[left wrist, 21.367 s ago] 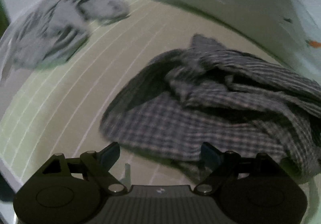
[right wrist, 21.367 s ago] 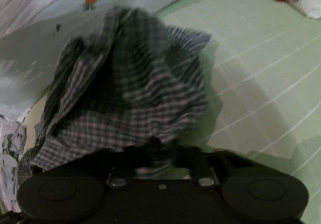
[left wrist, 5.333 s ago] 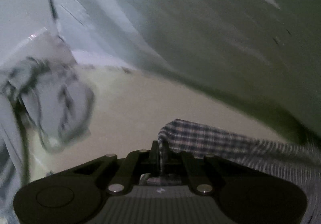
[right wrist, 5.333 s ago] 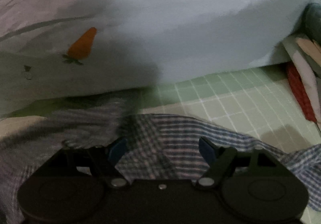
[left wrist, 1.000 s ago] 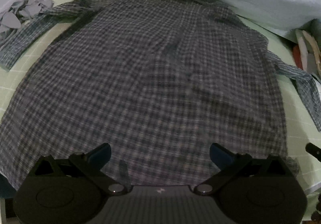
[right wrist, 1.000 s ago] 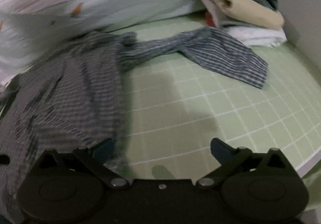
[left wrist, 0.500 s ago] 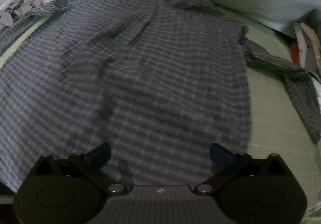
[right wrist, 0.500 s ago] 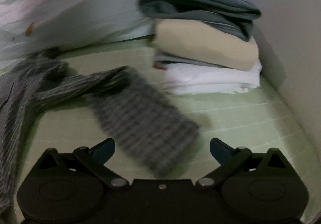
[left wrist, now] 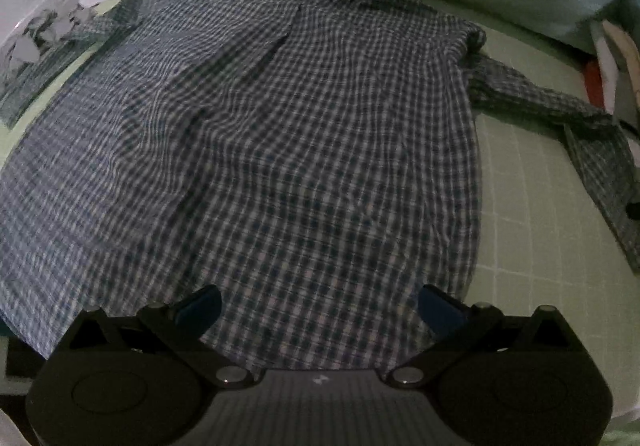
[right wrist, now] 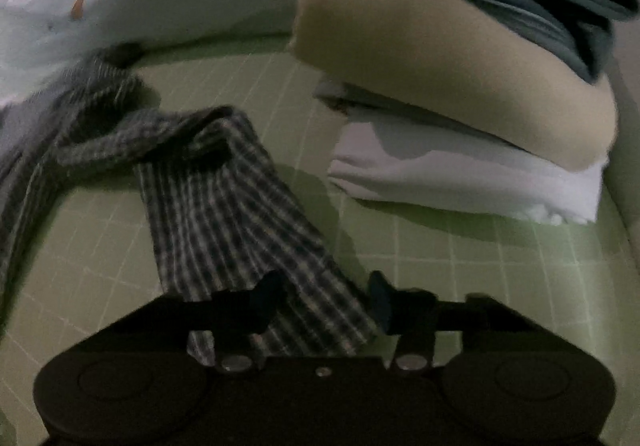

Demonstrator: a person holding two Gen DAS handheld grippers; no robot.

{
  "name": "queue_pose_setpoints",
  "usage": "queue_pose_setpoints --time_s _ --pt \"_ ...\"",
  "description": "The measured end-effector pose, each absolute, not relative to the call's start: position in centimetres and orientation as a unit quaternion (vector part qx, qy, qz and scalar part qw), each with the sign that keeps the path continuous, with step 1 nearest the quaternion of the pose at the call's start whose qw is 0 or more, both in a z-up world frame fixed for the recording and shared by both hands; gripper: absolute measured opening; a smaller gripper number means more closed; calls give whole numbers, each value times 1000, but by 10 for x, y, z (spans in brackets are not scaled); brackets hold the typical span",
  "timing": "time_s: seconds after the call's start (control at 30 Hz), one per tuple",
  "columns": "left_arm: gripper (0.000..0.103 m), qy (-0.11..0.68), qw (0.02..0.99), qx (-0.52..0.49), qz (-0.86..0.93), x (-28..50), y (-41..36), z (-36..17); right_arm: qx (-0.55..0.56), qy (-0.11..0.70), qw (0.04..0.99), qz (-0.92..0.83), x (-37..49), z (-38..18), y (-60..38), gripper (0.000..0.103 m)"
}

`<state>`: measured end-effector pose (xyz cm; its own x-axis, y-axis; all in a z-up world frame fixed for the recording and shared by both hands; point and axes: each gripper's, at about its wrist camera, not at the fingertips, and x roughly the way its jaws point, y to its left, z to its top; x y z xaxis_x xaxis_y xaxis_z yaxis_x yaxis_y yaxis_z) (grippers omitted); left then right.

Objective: Fold clothes
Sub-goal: 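Drag the sleeve out straight with the right gripper and release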

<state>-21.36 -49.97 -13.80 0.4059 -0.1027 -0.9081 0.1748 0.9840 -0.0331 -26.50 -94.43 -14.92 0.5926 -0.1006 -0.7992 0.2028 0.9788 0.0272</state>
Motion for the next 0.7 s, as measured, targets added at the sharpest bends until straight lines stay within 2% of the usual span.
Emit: queue_pose_setpoints --time_s 0.03,0.1,0.2,0.33,0.57,0.63,0.7 --pt "103 540 837 30 -83 -214 -501 -139 46 440 893 -80 -266 -148 -942 17" --pt "103 541 836 28 -85 -215 -504 -140 6 426 902 -73 -270 -143 -935 10" --pt "103 541 836 26 -90 -216 -510 -141 -82 376 916 -111 -282 -124 -922 9" --pt "103 540 836 26 -95 -217 -513 -142 -244 265 913 -193 -314 -95 -885 9" --pt "103 539 836 27 -103 -219 -517 -144 -223 328 902 -172 -350 -132 -860 10" --pt "103 541 834 28 -104 -220 -518 -145 -217 346 898 -166 -360 -142 -853 16" --pt "103 548 830 28 -104 -219 -518 -147 -211 363 893 -159 -371 -153 -846 34"
